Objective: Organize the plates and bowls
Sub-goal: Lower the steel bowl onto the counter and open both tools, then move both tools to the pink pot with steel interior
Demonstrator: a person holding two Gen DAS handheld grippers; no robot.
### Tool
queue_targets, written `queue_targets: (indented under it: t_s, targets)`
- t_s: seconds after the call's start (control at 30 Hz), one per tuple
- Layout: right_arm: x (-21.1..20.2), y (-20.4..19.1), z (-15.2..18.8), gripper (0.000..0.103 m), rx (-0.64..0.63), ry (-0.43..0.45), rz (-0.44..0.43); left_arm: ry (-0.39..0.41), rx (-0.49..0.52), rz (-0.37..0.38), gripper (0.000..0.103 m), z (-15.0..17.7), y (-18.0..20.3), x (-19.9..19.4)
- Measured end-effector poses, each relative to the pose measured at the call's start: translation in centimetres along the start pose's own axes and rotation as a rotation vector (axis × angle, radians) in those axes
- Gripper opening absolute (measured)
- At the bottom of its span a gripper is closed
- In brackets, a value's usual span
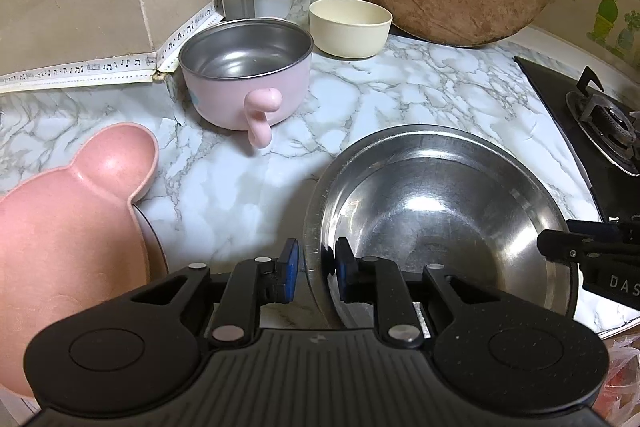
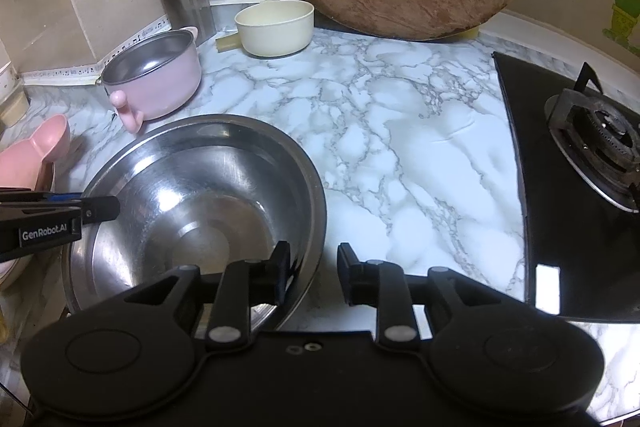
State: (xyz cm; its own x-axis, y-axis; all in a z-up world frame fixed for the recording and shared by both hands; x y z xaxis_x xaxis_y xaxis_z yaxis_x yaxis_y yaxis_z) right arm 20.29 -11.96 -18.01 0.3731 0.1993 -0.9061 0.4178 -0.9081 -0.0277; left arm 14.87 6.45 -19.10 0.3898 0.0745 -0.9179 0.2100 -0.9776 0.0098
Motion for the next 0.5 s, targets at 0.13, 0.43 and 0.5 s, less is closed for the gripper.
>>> queue_targets:
  t_s: [0.13, 0.43, 0.5]
  targets:
    - [-0.8, 0.3, 0.0, 0.038, 0.014, 0.011, 0.001, 0.008, -0.004, -0.001, 0.021, 0.2, -0.4, -0.8]
    - [-4.2, -0.3, -0.5, 0.053, -0.005, 0.069, -0.011, 0.059, -0.011, 0.013, 0.042, 0.2, -1.0, -3.7]
    - [-5.0, -0.8, -0.7, 0.056, -0.017, 0.082, -0.019, 0.081, -0.019, 0.012, 0.055, 0.0, -1.3, -4.5]
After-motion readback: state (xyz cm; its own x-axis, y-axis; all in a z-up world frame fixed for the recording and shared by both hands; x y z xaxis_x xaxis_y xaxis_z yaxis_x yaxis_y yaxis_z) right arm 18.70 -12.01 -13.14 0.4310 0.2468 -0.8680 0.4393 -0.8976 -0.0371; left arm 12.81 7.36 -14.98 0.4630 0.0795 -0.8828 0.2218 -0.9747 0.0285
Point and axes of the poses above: each gripper's, at about its wrist camera, not at the fingertips, and x roughly the way its jaws point, y to its right, z to its underside, the point moved 10 cm from there along x, roughly the way its jaws point, and after that the axes turned 15 degrees about -y, right-handed, at the moved point
